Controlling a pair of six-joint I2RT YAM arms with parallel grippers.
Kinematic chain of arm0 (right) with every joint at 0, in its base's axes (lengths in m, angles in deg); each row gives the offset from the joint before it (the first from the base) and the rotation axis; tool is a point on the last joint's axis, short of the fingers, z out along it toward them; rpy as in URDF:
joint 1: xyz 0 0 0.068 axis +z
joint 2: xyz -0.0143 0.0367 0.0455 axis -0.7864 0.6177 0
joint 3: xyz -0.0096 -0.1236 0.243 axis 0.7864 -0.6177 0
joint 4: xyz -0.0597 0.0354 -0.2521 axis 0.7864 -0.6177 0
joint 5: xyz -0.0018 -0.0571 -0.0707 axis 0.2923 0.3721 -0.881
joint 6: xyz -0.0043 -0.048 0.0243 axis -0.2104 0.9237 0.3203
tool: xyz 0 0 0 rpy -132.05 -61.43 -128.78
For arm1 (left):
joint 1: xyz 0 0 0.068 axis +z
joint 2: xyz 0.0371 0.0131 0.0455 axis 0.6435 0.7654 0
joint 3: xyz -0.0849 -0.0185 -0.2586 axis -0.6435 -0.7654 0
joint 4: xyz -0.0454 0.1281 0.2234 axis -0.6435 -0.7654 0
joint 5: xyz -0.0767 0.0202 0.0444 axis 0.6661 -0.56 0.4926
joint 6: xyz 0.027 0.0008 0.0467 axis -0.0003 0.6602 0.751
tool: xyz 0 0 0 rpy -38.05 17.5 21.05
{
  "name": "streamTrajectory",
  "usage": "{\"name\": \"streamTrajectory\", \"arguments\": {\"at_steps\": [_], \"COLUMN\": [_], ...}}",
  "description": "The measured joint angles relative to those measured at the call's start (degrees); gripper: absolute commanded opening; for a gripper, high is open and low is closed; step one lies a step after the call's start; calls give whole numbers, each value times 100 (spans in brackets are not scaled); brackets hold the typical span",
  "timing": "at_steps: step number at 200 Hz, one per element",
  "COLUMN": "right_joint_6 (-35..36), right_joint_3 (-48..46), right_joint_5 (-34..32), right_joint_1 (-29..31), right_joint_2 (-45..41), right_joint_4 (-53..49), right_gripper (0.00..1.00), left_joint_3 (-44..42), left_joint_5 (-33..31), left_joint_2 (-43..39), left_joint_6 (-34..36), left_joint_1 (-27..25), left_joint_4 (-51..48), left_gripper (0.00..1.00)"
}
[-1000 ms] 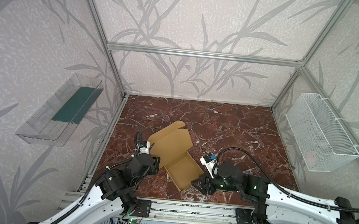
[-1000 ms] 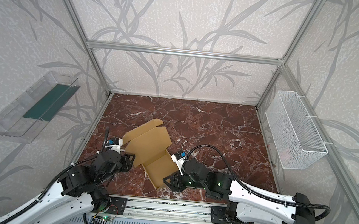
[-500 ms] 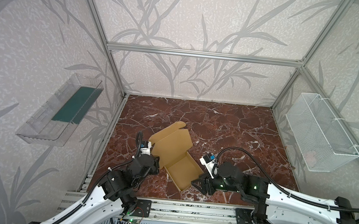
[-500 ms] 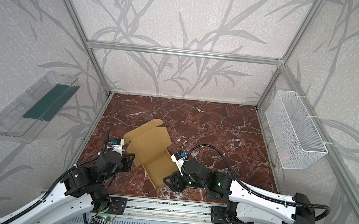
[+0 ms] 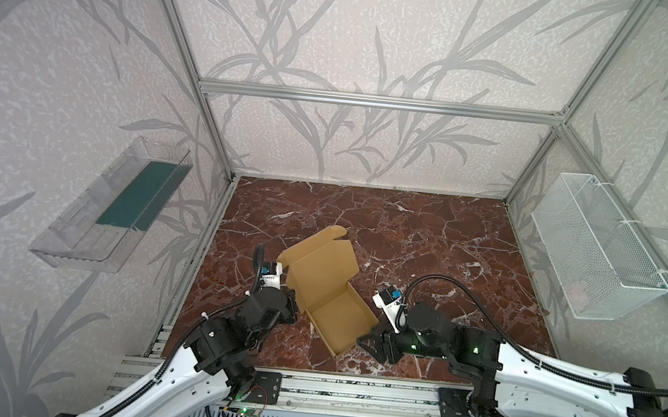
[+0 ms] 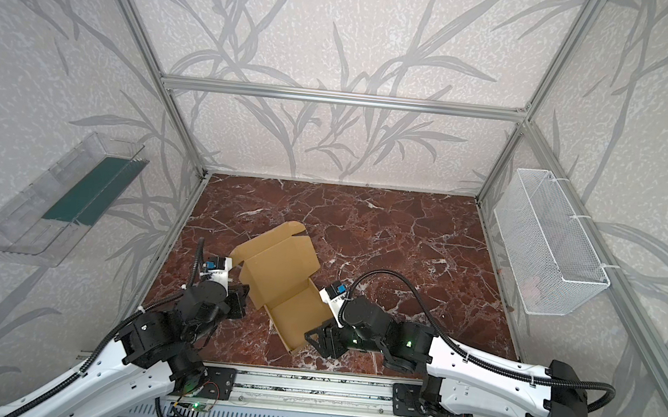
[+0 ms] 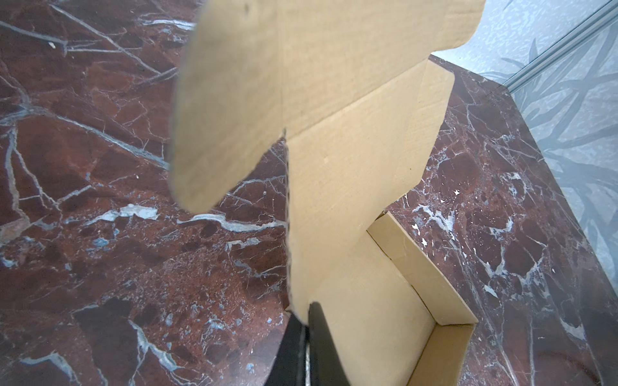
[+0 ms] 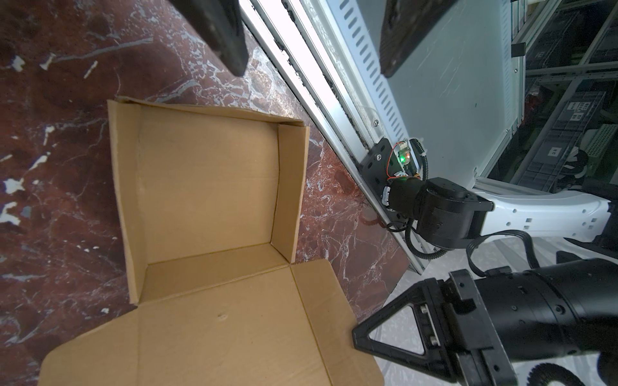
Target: Fold the paper box
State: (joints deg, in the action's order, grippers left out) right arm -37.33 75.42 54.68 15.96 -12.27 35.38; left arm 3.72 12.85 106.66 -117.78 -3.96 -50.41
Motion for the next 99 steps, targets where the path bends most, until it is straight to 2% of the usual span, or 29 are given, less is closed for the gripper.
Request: {"name": "streamTrajectory", "arguments": {"at_steps": [22, 43, 99], "right_joint_6": [2, 98, 485], "right_joint_3": [-15, -15, -17], "right_joint_5": [-20, 37, 236], "right_joint_1": [-151, -551, -2184], "right_joint_2": [-57, -240, -1421], "right_joint_4": [-26, -142, -680], "right_gripper": [66, 69, 79], "left_joint_3": [0, 22, 267], "left_joint_5": [24, 116, 955], "left_joint_2": [-4, 0, 179], "left_joint_6": [13, 61, 723], "left_joint_1": [0, 0, 22], "left_joint_4": [15, 15, 450], "left_gripper": [0, 0, 0]}}
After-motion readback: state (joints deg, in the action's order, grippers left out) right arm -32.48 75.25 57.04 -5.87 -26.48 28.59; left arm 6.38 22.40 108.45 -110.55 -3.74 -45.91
